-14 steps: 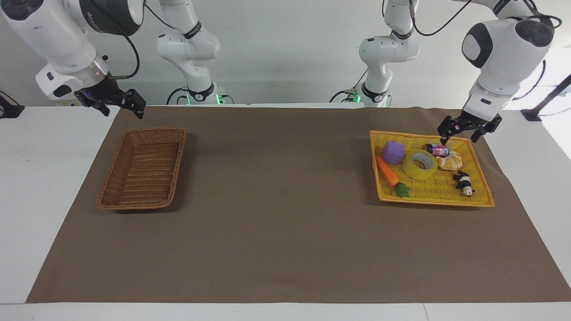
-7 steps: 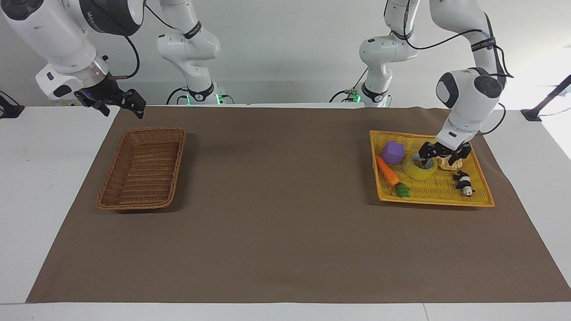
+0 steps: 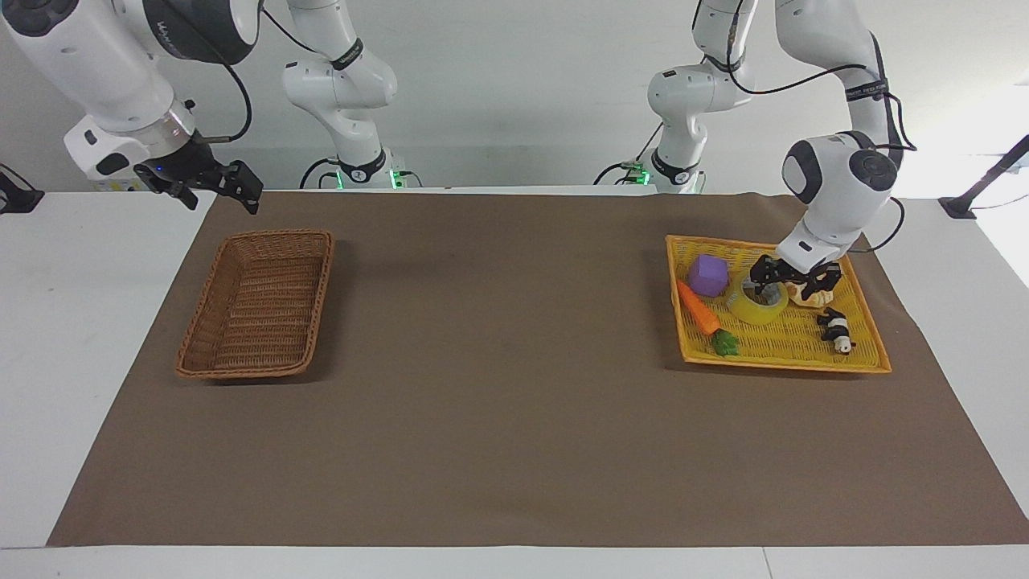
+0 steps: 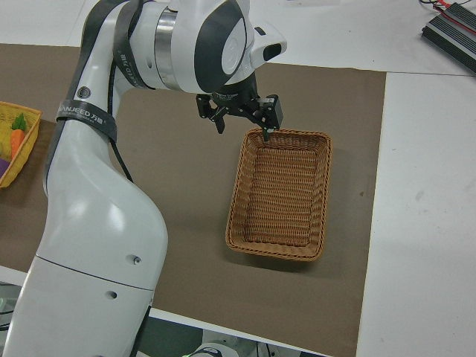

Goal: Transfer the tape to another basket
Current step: 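Reach the left gripper into the yellow basket and grasp the tape roll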

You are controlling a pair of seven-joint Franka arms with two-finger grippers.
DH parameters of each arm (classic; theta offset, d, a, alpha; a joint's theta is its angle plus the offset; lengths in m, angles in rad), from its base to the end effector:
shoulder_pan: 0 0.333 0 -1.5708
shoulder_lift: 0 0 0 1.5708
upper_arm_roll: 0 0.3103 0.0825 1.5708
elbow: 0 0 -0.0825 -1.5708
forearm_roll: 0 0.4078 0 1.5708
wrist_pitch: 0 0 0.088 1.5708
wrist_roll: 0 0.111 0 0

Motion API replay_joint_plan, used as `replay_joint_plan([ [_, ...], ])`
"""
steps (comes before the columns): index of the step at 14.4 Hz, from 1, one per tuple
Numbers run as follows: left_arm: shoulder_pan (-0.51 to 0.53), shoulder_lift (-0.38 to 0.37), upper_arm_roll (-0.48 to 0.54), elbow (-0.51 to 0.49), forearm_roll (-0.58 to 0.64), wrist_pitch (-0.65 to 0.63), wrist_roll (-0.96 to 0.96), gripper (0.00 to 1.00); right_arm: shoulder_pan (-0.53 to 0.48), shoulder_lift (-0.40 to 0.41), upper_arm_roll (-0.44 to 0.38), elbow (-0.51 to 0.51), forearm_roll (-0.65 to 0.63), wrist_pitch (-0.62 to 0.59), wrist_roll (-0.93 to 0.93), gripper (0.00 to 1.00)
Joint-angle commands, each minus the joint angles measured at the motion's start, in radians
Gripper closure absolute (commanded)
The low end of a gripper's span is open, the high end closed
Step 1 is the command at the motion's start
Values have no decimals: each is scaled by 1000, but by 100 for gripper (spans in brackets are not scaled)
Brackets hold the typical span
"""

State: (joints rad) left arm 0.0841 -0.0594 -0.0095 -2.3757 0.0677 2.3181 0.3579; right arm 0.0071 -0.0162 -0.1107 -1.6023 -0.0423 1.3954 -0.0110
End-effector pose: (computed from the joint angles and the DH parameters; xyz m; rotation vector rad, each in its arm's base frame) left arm 0.5062 0.0393 0.3208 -3.0503 0.5068 0.0140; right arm 0.5483 -0.0628 0.5952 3.0942 -0.1483 -0.2995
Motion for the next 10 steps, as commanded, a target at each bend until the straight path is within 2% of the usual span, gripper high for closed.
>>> replay_joint_plan([
  [1,28,-13,-4,-23,-3,27,79,6,-4,-22,3,-24,-4,-1,-24,0],
  [2,28,7,-4,-23,-3,41,79,14,-4,-21,3,-24,-4,-1,-24,0],
  [3,28,19,-4,-23,-3,52,82,36,-4,-21,3,-24,-4,-1,-23,0],
  [4,29,21,-4,-23,-3,46,82,49,-4,-21,3,-24,-4,-1,-24,0],
  [8,28,32,-4,-20,-3,67,73,65,-4,-22,3,-24,-4,-1,-24,0],
  [10,28,33,-4,-20,-3,75,73,67,-4,-21,3,-24,-4,-1,-24,0],
])
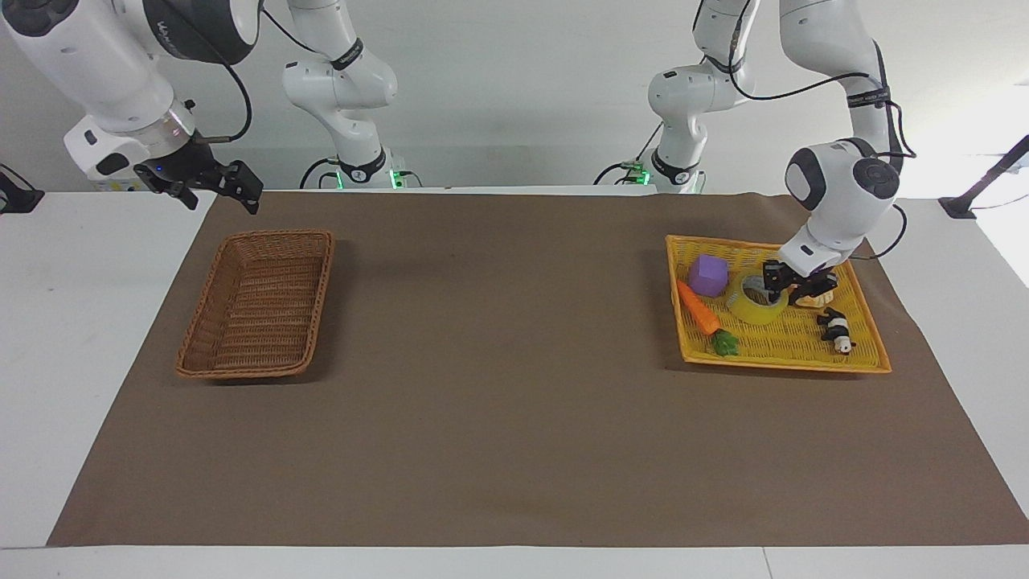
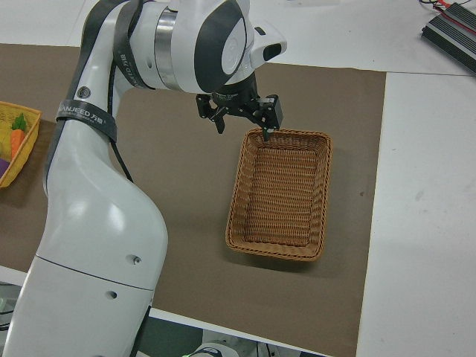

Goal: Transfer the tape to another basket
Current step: 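Reach the left gripper into the yellow basket and grasp the tape roll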

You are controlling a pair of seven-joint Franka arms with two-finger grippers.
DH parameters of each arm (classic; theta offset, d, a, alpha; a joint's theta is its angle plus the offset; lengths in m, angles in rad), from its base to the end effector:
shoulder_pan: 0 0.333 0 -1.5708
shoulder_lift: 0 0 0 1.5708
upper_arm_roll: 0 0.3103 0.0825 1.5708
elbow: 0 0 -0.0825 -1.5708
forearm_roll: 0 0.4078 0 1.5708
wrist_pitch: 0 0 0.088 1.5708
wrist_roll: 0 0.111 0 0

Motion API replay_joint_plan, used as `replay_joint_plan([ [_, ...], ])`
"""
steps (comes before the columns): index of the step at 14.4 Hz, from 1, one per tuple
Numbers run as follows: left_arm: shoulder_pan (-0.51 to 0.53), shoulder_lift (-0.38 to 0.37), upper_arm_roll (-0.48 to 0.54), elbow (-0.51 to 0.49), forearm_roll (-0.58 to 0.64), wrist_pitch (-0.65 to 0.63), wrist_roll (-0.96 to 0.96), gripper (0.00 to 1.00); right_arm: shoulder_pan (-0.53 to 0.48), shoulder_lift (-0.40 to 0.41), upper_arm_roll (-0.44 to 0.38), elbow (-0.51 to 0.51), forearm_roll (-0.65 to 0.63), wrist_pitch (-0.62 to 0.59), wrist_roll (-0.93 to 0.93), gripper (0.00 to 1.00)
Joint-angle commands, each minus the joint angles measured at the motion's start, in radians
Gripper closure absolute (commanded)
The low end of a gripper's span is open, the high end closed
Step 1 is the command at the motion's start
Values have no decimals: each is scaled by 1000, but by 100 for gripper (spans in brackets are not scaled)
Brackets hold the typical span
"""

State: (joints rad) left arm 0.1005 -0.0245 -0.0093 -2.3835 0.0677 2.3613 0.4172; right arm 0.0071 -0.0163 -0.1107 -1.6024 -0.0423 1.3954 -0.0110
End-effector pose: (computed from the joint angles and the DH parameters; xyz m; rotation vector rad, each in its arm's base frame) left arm 0.5070 0.0474 0.3035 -3.0406 0.5754 0.0152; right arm 0.5483 -0.0628 0.5952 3.0942 -0.1483 -0.2995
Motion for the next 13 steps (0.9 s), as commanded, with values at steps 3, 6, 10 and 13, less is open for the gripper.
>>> replay_joint_plan([
  [3,11,41,-5,-13,-3,49,9,67,-4,-21,3,-24,-4,-1,-24,0],
  [6,11,55,-6,-19,-3,53,9,67,-4,-21,3,-24,-4,-1,-24,0],
  [10,10,61,-6,-11,-3,41,12,100,-4,-21,3,-24,-4,1,-24,0],
  [13,2,71,-6,93,-3,-64,12,100,-4,-22,3,-24,-4,-1,-24,0],
])
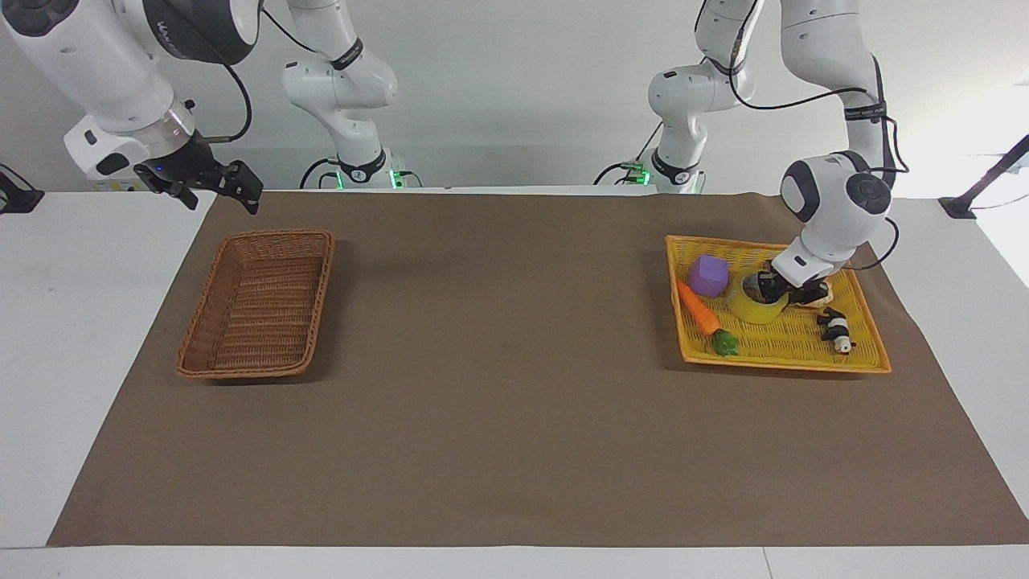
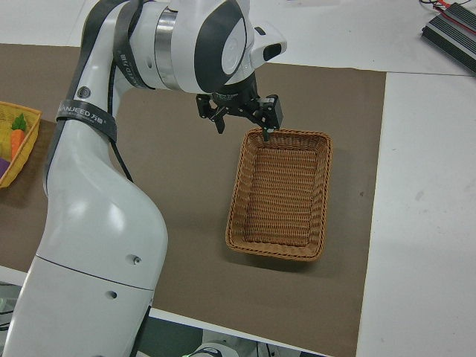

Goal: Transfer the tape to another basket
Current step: 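Reach the left gripper into the yellow basket and grasp the tape roll, then lift the tape with the left gripper while the right gripper reaches toward it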

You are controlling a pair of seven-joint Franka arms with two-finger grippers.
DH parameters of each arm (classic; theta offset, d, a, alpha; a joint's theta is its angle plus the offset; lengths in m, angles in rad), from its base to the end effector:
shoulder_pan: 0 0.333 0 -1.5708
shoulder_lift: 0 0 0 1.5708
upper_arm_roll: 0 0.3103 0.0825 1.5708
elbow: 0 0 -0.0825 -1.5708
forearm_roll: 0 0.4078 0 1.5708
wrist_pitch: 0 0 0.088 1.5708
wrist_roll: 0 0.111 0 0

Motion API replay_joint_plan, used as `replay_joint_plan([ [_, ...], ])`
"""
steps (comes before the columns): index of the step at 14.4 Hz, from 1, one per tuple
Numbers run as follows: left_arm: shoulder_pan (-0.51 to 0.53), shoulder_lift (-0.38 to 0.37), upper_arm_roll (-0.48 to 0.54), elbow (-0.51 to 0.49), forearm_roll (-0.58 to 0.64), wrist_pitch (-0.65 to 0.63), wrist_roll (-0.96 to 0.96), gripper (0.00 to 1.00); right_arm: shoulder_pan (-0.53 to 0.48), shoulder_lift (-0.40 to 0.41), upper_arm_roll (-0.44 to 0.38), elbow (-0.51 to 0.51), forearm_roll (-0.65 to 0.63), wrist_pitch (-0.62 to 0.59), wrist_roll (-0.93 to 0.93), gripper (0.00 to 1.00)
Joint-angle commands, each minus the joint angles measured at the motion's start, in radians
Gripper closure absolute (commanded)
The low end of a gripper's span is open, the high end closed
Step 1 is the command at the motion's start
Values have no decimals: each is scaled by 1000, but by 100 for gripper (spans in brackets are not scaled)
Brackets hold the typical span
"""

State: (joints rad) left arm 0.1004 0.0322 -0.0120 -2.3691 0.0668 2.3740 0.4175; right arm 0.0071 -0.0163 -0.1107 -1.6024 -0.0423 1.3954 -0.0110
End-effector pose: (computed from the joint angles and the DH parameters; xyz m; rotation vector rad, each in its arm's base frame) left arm 0.5113 0.0462 0.2817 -3.0487 0.5829 0.0586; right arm 0.5483 -0.0628 0.5952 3.0942 -0.1483 -0.2995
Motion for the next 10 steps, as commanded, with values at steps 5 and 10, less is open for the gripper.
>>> replay_joint_plan([
  [5,-114,64,-9,457,-24,-466,-163,100,-4,-22,3,-24,-4,-1,-24,0],
  [10,-427,129,-9,624,-255,-433,-730,100,-4,-21,3,-24,-4,-1,-24,0],
])
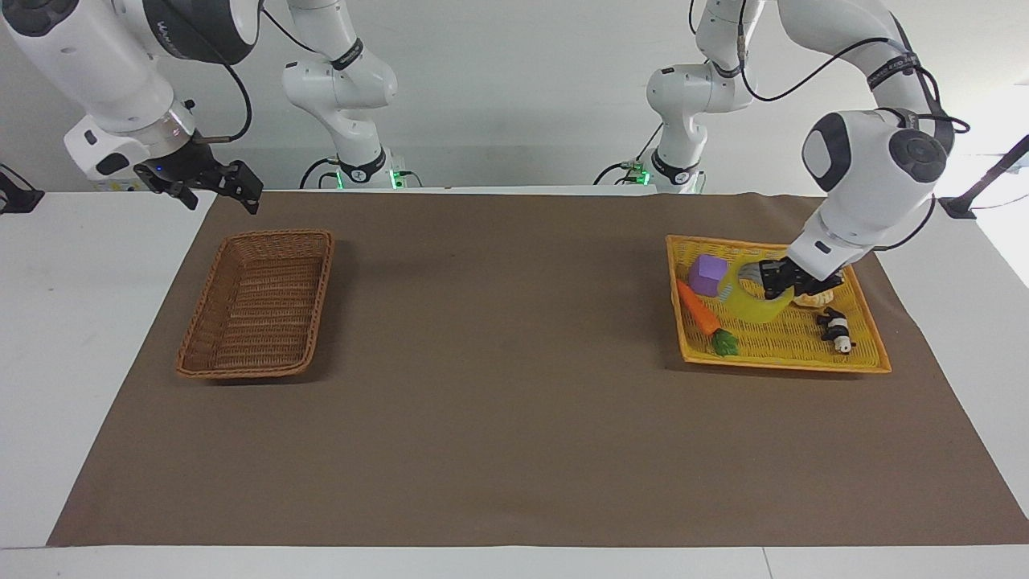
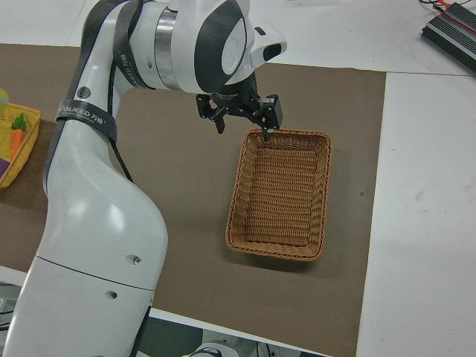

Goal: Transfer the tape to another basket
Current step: 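Lift the tape with the left gripper while the right gripper reaches toward it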

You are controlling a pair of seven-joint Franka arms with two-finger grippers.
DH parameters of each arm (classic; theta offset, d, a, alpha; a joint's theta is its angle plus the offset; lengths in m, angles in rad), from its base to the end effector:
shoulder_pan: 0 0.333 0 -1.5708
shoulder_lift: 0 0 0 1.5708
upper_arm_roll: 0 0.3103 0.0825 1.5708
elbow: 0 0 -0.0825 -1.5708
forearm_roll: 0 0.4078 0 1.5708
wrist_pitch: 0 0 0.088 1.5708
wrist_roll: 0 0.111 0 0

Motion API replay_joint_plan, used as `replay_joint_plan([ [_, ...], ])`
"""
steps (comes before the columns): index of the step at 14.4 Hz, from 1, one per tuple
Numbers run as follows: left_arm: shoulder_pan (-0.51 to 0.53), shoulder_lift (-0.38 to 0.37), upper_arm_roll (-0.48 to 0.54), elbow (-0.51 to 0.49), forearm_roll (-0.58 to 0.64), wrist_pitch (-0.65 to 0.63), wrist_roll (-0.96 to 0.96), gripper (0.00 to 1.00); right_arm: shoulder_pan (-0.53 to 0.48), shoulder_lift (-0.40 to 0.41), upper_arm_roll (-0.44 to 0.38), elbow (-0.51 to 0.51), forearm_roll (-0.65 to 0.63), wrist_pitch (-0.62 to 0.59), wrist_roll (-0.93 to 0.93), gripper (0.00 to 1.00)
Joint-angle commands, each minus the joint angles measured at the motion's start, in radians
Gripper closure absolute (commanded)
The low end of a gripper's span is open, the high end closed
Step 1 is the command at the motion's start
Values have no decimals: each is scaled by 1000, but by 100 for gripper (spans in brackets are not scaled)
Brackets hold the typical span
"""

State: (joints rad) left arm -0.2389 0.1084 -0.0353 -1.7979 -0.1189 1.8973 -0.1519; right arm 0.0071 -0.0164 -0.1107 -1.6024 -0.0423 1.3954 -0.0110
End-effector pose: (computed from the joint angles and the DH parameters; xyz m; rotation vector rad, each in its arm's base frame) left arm 0.5897 -0.1747 0.4650 3.0268 -0.1263 -0.0506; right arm 0.5483 -0.0628 0.5953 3.0942 -0.1483 -0.2994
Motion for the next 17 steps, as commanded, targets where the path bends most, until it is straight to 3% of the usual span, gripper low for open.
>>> replay_joint_plan([
  [1,-146,53,14,45,-106,95,-202,100,-4,-20,3,-24,-4,-1,-24,0],
  [5,-278,51,12,45,-283,144,-224,100,-4,-22,3,-24,-4,-1,-24,0],
  [10,-296,43,14,28,-298,143,-174,100,-15,-19,3,-18,-1,17,-23,0],
  [12,-295,42,15,23,-298,141,-167,100,-1,-22,11,-34,36,42,-148,0],
  [13,-295,42,17,22,-298,141,-166,100,1,-22,14,-45,89,68,-215,0],
  [17,-301,31,17,-3,-295,141,-172,100,-3,27,14,-105,538,146,-247,0],
])
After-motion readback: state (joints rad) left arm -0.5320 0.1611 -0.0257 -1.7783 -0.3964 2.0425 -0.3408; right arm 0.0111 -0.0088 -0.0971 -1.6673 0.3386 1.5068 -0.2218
